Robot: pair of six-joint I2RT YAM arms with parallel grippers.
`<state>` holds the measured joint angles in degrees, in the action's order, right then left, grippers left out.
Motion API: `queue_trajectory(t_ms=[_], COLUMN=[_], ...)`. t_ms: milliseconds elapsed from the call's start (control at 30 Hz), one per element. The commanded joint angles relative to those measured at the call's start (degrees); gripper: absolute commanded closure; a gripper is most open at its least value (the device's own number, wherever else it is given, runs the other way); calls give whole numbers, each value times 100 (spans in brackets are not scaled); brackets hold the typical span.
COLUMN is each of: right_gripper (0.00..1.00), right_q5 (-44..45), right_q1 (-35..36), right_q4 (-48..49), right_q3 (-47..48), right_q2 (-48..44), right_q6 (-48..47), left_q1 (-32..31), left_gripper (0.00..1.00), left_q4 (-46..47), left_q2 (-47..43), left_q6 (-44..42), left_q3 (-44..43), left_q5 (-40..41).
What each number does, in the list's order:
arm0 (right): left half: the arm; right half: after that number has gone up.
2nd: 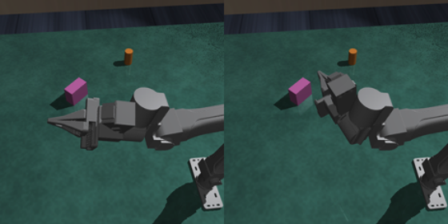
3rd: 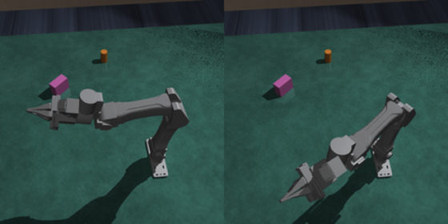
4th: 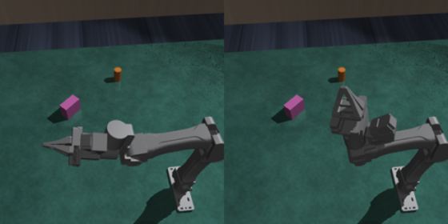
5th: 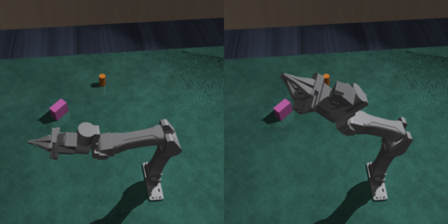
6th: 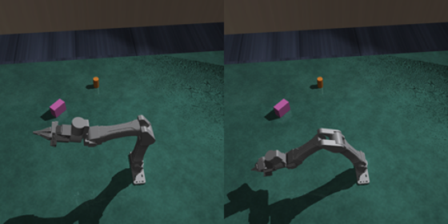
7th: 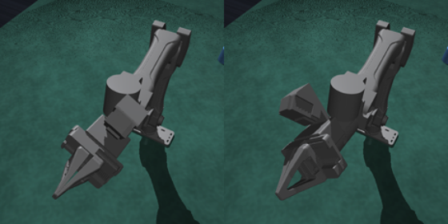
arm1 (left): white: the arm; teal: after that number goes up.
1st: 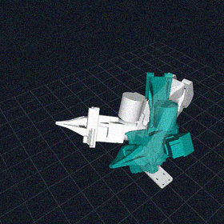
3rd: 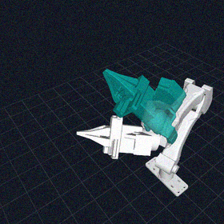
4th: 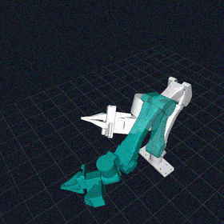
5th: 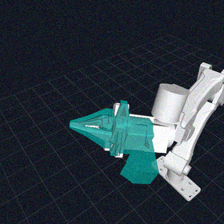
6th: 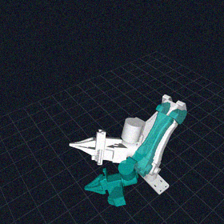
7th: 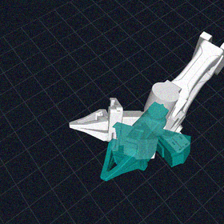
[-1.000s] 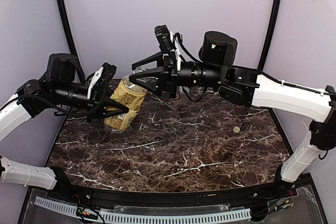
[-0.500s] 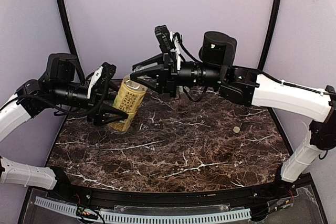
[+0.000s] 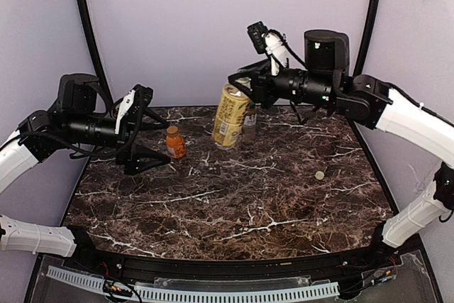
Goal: Unscrew the bottle caps
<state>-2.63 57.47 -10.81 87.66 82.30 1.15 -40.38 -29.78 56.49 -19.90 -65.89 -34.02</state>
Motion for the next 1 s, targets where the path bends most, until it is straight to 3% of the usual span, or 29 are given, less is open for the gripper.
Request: queue_trajectory(t_ms=[0, 133, 367, 733, 967], right_gripper=[100, 100, 100, 100, 100], right_q5=[3027, 3058, 1531, 847, 779], right_q1=[-858, -2264, -4274, -5057, -5101], right_q4=[-1475, -733, 1745, 3847, 3534], right_q3=[-112, -1310, -3274, -4093, -3840], right_q2=[-616, -1265, -1177, -36, 416], right_q6=[101, -47, -245, -243, -514], left_q1=[91, 185, 724, 1238, 1243], left_gripper=[1, 1, 1, 1, 1], left_q4=[43, 145, 400, 502, 599], left_q2=[-171, -246, -590, -788, -689], left_q6=[-62, -29, 298, 467, 471], left_q3=[197, 348, 762, 1104, 1088], left_q5=[158, 286, 329, 180, 141])
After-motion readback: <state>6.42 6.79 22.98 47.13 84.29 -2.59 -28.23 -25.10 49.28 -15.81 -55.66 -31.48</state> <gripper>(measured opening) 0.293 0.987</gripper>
